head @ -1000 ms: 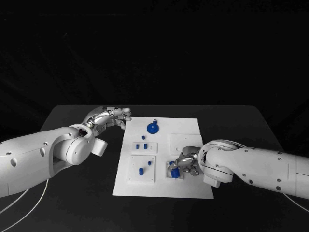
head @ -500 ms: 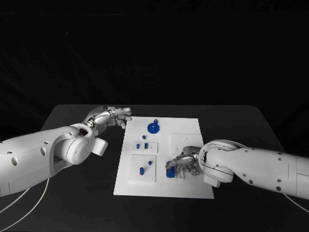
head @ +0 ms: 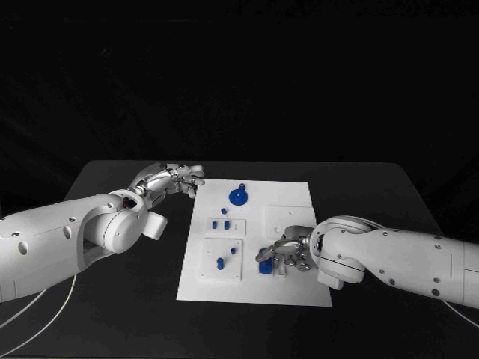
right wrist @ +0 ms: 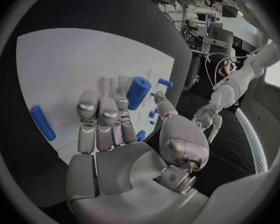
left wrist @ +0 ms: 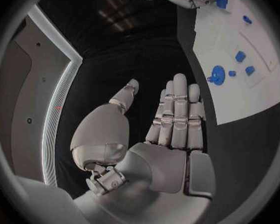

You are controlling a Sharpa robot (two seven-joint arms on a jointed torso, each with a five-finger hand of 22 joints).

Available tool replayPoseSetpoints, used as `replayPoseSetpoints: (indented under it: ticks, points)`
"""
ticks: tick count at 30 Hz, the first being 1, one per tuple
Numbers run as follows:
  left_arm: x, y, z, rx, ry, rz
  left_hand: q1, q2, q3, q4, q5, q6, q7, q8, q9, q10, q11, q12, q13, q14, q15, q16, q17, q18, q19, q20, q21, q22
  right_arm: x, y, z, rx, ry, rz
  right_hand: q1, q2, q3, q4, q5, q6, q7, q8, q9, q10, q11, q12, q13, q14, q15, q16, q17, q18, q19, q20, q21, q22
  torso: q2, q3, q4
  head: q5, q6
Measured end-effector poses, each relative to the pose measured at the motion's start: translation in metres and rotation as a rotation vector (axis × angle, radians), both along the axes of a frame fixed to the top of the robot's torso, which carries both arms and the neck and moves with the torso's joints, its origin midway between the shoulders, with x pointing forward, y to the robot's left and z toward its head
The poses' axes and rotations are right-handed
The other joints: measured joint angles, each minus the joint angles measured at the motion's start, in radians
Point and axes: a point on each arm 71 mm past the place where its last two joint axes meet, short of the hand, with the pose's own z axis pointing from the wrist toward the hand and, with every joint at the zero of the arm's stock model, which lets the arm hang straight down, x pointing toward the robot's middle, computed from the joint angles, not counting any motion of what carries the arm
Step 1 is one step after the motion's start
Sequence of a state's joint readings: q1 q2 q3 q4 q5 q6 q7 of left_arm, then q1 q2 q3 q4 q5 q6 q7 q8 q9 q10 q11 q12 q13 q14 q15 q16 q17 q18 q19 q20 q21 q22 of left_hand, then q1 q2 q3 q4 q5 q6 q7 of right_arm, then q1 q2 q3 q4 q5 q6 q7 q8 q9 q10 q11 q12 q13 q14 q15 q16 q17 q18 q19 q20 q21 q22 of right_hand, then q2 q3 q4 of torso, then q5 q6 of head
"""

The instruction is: Assemble the parts on the task board

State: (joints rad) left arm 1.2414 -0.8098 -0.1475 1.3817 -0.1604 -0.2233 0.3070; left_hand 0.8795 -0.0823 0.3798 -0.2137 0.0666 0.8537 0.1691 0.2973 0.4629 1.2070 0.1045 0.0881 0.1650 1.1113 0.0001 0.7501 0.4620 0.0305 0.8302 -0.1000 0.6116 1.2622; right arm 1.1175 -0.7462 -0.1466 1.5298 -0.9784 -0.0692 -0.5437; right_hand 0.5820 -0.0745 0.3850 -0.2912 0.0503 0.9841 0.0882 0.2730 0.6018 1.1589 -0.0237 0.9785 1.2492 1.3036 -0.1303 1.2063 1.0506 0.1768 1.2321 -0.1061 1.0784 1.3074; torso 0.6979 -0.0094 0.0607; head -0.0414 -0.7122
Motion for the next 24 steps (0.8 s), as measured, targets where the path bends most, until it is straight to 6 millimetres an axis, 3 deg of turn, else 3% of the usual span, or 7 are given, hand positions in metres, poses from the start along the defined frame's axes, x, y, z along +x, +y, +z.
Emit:
replayPoseSetpoints:
  ticks: [2, 3, 8, 12, 16, 21, 24]
  points:
    - [0.0000, 0.0003, 0.0000, 0.000, 0.000, 0.001, 0.000, 0.000, 0.000, 0.000, 0.000, 0.000, 0.000, 0.000, 0.000, 0.000, 0.000, 0.000, 0.000, 0.000, 0.000, 0.000, 0.000, 0.000, 0.000, 0.000, 0.000, 0.000, -0.0028, -0.0010, -0.0011, 0.007, 0.005, 0.013, 0.053, -0.002, 0.016, 0.000, 0.000, 0.000, 0.000, 0.005, 0.002, 0.000, 0.000, 0.000, 0.000, 0.000, 0.000, 0.000, 0.000, -0.001, 0.002, -0.002, 0.000, 0.000, 0.000, 0.0003, 0.0000, 0.000, 0.000]
    - [0.0000, 0.0004, 0.0000, 0.000, 0.000, 0.001, 0.000, 0.000, 0.000, 0.000, 0.000, 0.000, 0.000, 0.000, 0.000, 0.000, 0.000, 0.000, 0.000, 0.000, 0.000, 0.000, 0.000, 0.000, 0.000, 0.000, 0.000, 0.000, -0.0041, -0.0014, -0.0017, 0.010, 0.008, 0.019, 0.087, -0.008, 0.027, 0.000, 0.000, 0.000, 0.000, 0.005, 0.004, 0.000, 0.000, 0.000, 0.000, 0.000, 0.000, 0.000, 0.000, -0.016, 0.002, -0.009, 0.000, 0.000, 0.000, 0.0003, 0.0001, 0.000, 0.000]
    - [0.0000, 0.0013, -0.0001, 0.002, 0.001, 0.003, 0.000, 0.000, 0.000, 0.000, 0.000, 0.000, 0.000, 0.000, 0.000, 0.000, 0.000, 0.000, 0.000, 0.000, 0.000, 0.000, 0.000, 0.000, 0.000, 0.000, 0.000, 0.001, -0.0069, -0.0036, -0.0010, 0.026, 0.014, 0.044, 0.170, -0.025, 0.045, 0.002, 0.000, 0.003, -0.002, 0.005, 0.006, 0.000, 0.000, 0.000, 0.001, 0.000, 0.000, 0.000, -0.001, -0.017, 0.000, -0.014, 0.000, 0.000, 0.000, 0.0009, 0.0001, 0.001, 0.001]
    - [0.0000, 0.0017, -0.0002, 0.003, 0.003, 0.004, 0.007, 0.007, 0.000, -0.005, 0.008, 0.000, 0.000, 0.000, -0.002, 0.000, 0.000, 0.000, 0.000, 0.000, 0.000, 0.000, 0.004, 0.000, 0.003, 0.004, 0.000, 0.004, -0.0072, -0.0043, -0.0010, 0.031, 0.016, 0.053, 0.185, -0.012, 0.066, 0.006, 0.000, 0.013, -0.001, 0.005, 0.006, 0.001, 0.000, 0.000, 0.001, 0.000, 0.000, 0.000, -0.002, -0.019, 0.001, -0.014, 0.000, 0.000, 0.000, 0.0010, -0.0004, 0.003, 0.001]
    - [0.0000, 0.0017, -0.0003, 0.003, 0.005, 0.005, 0.007, 0.007, 0.000, -0.006, 0.008, 0.000, 0.000, 0.000, -0.002, 0.001, -0.001, 0.000, 0.000, 0.003, -0.003, 0.000, 0.004, 0.000, 0.003, 0.004, 0.000, 0.004, -0.0070, -0.0044, -0.0011, 0.033, 0.018, 0.060, 0.192, -0.020, 0.114, 0.018, 0.000, 0.018, 0.001, 0.005, 0.006, 0.010, -0.001, -0.001, 0.001, 0.000, 0.000, 0.000, -0.004, -0.020, 0.011, 0.001, 0.000, 0.000, 0.000, 0.0012, -0.0004, 0.004, 0.000]
    - [0.0000, 0.0017, -0.0005, 0.004, 0.006, 0.005, 0.007, 0.007, 0.000, -0.006, 0.008, 0.000, 0.000, 0.000, -0.002, 0.002, -0.002, 0.000, 0.000, 0.004, -0.004, 0.000, 0.004, 0.000, 0.003, 0.004, 0.000, 0.004, -0.0066, -0.0038, -0.0014, 0.032, 0.019, 0.064, 0.192, -0.020, 0.123, 0.025, 0.000, 0.019, 0.000, 0.005, 0.006, 0.010, -0.001, -0.001, 0.001, 0.000, 0.001, 0.000, -0.004, -0.020, 0.009, 0.003, 0.000, 0.000, 0.000, 0.0014, -0.0011, 0.004, -0.001]
    - [0.0000, 0.0013, -0.0005, 0.004, 0.007, 0.005, 0.007, 0.007, 0.000, -0.006, 0.008, 0.000, 0.000, 0.000, -0.002, 0.002, -0.002, 0.000, 0.000, 0.004, -0.004, 0.000, 0.005, 0.001, 0.003, 0.004, 0.000, 0.004, -0.0065, -0.0037, -0.0015, 0.032, 0.018, 0.066, 0.173, 0.012, 0.152, 0.053, 0.000, 0.025, -0.001, 0.005, 0.005, 0.010, -0.001, -0.001, 0.000, 0.001, 0.001, 0.000, -0.005, -0.019, 0.013, 0.006, 0.000, 0.000, 0.000, 0.0010, -0.0011, 0.004, -0.002]
